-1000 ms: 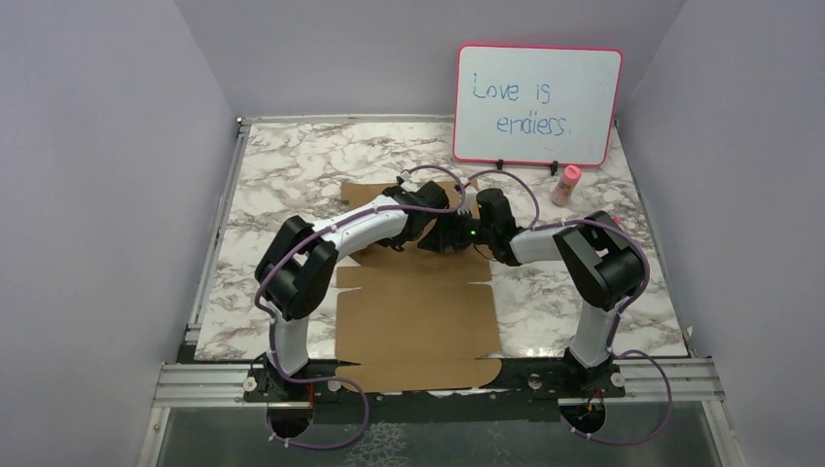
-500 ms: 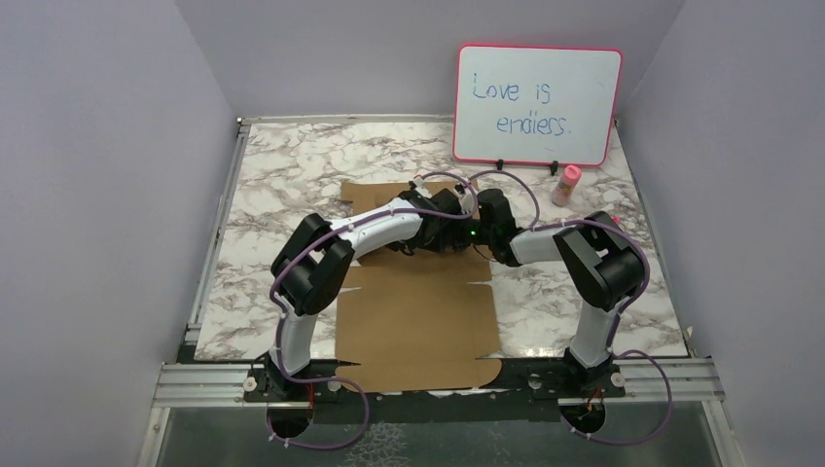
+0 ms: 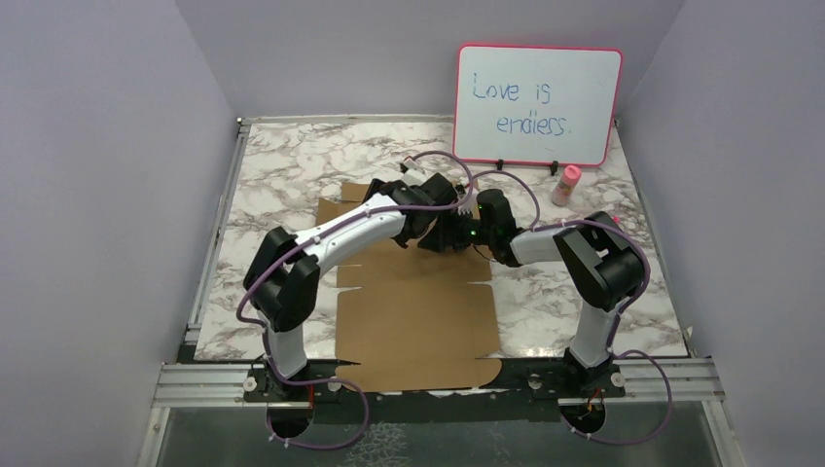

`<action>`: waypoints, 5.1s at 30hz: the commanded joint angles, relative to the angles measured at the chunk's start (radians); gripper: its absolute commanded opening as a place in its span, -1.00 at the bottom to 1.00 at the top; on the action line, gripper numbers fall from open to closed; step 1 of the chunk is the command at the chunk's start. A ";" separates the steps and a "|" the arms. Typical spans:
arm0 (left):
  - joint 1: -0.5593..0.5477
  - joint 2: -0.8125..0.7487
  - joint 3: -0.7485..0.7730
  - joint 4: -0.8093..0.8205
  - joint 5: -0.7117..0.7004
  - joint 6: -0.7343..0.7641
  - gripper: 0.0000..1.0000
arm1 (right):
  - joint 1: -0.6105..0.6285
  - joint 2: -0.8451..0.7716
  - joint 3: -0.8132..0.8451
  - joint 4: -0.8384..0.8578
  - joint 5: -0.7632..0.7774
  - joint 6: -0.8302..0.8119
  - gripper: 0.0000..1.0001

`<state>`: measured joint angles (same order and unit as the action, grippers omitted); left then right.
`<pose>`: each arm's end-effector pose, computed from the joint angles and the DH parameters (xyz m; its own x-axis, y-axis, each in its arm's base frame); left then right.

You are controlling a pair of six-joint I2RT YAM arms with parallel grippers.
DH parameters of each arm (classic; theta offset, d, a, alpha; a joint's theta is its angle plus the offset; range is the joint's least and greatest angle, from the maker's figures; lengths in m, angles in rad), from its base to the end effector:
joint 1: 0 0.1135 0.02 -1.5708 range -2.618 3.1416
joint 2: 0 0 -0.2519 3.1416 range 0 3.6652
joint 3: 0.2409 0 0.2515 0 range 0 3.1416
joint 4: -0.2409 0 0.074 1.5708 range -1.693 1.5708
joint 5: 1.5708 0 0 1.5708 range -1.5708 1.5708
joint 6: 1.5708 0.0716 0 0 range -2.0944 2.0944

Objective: Fold the paper box

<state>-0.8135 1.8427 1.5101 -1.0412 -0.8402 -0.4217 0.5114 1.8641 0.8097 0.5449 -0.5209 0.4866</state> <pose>0.2874 -0.2264 0.2137 -0.7722 0.4192 -0.4775 0.0754 0.8066 0.5863 0.3178 0.2192 0.1055 -0.7516 0.0433 -0.6582 -0.5112 0.5923 0.6228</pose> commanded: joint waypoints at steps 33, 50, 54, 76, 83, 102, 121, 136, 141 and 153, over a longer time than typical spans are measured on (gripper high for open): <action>0.653 -0.617 -0.970 0.788 1.092 -0.183 0.71 | 0.001 0.013 -0.017 -0.028 0.048 -0.016 0.58; 0.654 -0.650 -0.952 0.764 1.162 -0.133 0.01 | -0.001 0.021 -0.013 -0.026 0.045 -0.014 0.58; 0.651 -0.681 -0.936 0.744 1.162 -0.139 -0.08 | -0.001 0.023 -0.013 -0.025 0.043 -0.013 0.58; 0.508 -0.665 -0.798 0.659 1.046 -0.180 -0.19 | -0.001 0.022 -0.010 -0.027 0.039 -0.010 0.58; 0.438 -0.614 -0.771 0.643 0.980 -0.186 -0.16 | 0.000 0.019 -0.013 -0.029 0.040 -0.010 0.58; 0.690 -0.653 -1.013 0.835 1.159 -0.187 0.04 | -0.001 0.017 -0.014 -0.025 0.030 -0.008 0.58; 0.726 -0.664 -1.028 0.904 1.306 -0.187 -0.32 | 0.000 0.023 -0.012 -0.019 0.020 -0.002 0.57; 0.625 -0.694 -0.952 0.860 1.259 -0.194 -0.42 | -0.001 0.023 -0.011 -0.020 0.019 -0.002 0.57; 0.542 -0.667 -0.922 0.861 1.204 -0.209 -0.42 | -0.001 0.024 -0.010 -0.021 0.021 -0.003 0.58; 0.459 -0.604 -0.887 0.839 1.104 -0.224 -0.42 | 0.000 0.019 -0.012 -0.024 0.024 -0.006 0.58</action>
<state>-0.3454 1.2407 0.5835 -0.1818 0.3187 -0.6342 0.5087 1.8645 0.8097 0.5529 -0.5117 0.4862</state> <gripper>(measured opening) 0.290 0.788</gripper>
